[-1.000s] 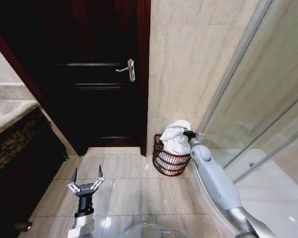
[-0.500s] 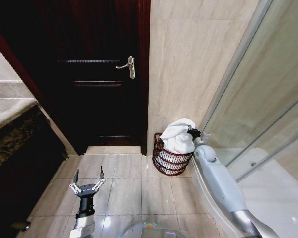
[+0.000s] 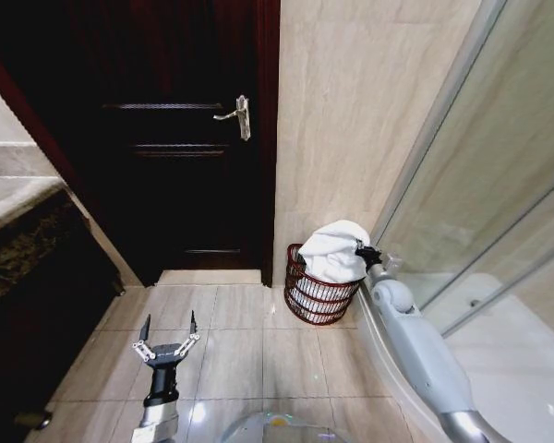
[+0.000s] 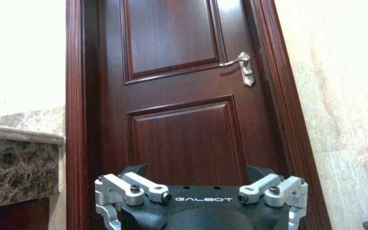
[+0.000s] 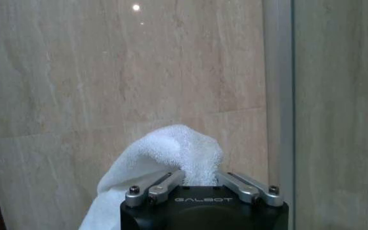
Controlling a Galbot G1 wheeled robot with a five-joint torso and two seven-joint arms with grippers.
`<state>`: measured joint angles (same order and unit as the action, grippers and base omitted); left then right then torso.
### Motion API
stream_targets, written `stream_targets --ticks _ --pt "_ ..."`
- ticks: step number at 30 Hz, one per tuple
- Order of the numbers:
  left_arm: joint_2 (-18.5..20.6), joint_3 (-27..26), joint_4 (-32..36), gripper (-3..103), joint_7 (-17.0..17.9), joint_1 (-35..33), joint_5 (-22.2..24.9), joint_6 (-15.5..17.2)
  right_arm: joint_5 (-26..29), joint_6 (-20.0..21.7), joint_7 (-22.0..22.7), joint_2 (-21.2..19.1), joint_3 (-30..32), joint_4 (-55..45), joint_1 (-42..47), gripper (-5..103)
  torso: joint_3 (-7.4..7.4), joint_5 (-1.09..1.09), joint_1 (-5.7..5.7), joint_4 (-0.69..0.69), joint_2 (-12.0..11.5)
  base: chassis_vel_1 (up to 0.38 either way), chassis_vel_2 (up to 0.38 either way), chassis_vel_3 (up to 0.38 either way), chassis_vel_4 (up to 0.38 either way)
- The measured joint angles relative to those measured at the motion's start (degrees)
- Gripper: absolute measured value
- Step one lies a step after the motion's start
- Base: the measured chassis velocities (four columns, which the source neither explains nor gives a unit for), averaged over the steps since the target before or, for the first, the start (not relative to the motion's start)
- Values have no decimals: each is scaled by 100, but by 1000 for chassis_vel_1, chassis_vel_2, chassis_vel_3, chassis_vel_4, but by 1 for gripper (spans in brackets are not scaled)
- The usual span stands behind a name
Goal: Discard the used towel into the hamper.
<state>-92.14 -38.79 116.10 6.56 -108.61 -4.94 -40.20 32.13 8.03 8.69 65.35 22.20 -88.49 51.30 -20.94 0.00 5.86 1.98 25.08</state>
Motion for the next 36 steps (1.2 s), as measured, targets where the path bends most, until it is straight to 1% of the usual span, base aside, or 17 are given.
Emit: stream_targets --ticks 12,23,25,29,36 --pt "0 2 9 100 -3 -102 -29 -59 -7 -102 21 -81 202 -232 254 5 183 0 -105 1 -288 0 0 0 0" --pt "0 7 -8 100 -5 -118 -81 -112 -25 -203 -5 -58 303 -366 474 5 337 0 -189 1 -526 0 0 0 0" --pt "0 5 -13 100 -5 -141 -89 -129 -30 -227 -11 -64 325 -419 543 5 384 0 -214 1 -597 0 0 0 0" --pt "0 2 -21 100 -5 -138 -90 -137 -41 -253 -12 -58 341 -438 586 5 421 0 -238 0 -659 0 0 0 0" --pt "0 6 -79 100 -5 -111 -90 -186 -117 -275 -8 7 344 -487 662 5 540 0 -307 0 -849 0 0 0 0"
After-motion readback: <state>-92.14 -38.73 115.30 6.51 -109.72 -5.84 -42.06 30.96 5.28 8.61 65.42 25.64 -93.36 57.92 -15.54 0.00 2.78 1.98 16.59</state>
